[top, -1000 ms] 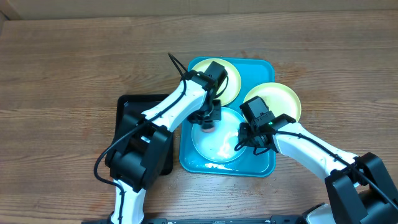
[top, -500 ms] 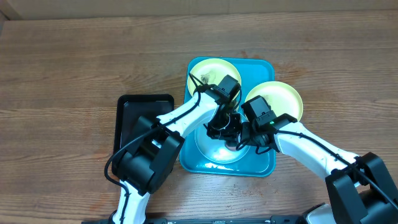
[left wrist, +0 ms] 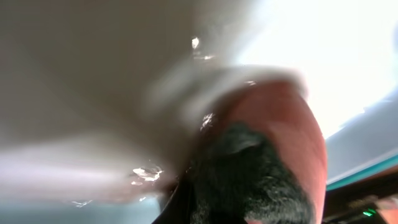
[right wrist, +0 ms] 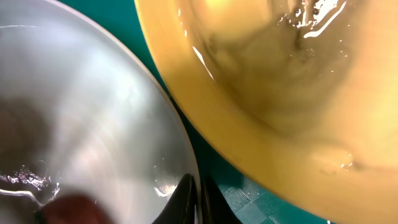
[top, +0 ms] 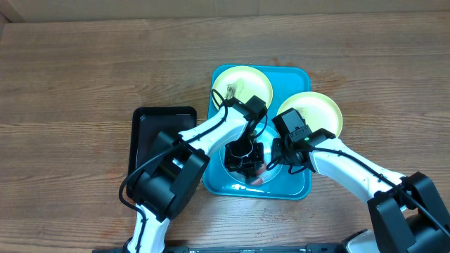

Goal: Clean dirty plates on tray and stack at the side
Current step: 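Scrub the white plate with the sponge in the left gripper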

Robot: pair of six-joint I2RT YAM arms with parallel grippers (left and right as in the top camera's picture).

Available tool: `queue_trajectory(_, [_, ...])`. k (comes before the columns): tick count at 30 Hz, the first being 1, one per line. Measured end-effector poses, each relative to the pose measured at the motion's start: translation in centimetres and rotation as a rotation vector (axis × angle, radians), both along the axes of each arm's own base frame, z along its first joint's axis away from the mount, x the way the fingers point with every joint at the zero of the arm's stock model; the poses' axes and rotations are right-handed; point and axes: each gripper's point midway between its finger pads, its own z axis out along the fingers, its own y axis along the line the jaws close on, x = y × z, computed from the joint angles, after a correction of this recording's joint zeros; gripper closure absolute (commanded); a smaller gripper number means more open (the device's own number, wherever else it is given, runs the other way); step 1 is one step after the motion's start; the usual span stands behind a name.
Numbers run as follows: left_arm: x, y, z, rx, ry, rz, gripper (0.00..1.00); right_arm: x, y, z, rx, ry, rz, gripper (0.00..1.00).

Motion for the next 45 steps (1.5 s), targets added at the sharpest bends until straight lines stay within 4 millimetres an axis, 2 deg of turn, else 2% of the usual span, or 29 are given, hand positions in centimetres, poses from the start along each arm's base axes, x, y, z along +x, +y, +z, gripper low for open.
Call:
queue_trajectory(6, [0.5,3.6,0.0,0.192,-0.048,-0.038,0.96,-0.1,0.5,0.0,0.025,0.008,0.009,0.96])
queue_trajectory(11, [2.2,6.6,0.1,0.319,-0.110,-0.043,0.96,-0.3,1.3,0.1,0.050,0.011,0.022,0.96])
queue_trajectory(15, [5.1,8.5,0.8,0.393,-0.199,-0.027,0.96,-0.2,1.3,0.1,0.053,0.008,0.023,0.96])
queue_trajectory(18, [7.7,9.0,1.5,0.410,-0.280,-0.001,0.96,-0.2,1.3,0.1,0.052,0.007,0.022,0.96])
queue_trajectory(21, [10.2,8.0,1.7,0.365,-0.373,0.022,0.96,-0.1,1.1,0.1,0.043,0.004,0.019,0.96])
queue_trajectory(23, [11.6,6.3,1.3,0.282,-0.418,0.027,0.96,-0.1,1.0,0.1,0.036,0.000,0.016,0.96])
queue_trajectory(26, [12.2,3.6,0.7,0.150,-0.420,0.031,0.96,0.0,0.8,0.1,0.027,-0.004,0.014,0.96])
queue_trajectory(30, [12.1,0.7,0.2,0.005,-0.381,0.038,0.96,0.1,-0.1,0.0,-0.004,-0.002,-0.007,0.96])
queue_trajectory(35, [10.8,-3.1,0.3,-0.202,-0.280,0.022,0.96,0.2,-0.7,0.0,-0.027,-0.008,-0.018,0.96])
queue_trajectory(40, [8.1,-5.9,0.5,-0.345,-0.160,-0.018,0.96,0.2,-0.7,0.0,-0.029,-0.009,-0.018,0.96])
queue_trajectory(42, [6.6,-6.5,0.6,-0.363,-0.109,-0.034,0.96,0.2,-0.7,0.0,-0.028,-0.009,-0.019,0.96])
queue_trajectory(45, [5.3,-6.2,0.7,-0.355,-0.048,-0.035,0.96,0.2,-0.7,0.0,-0.028,-0.009,-0.020,0.96])
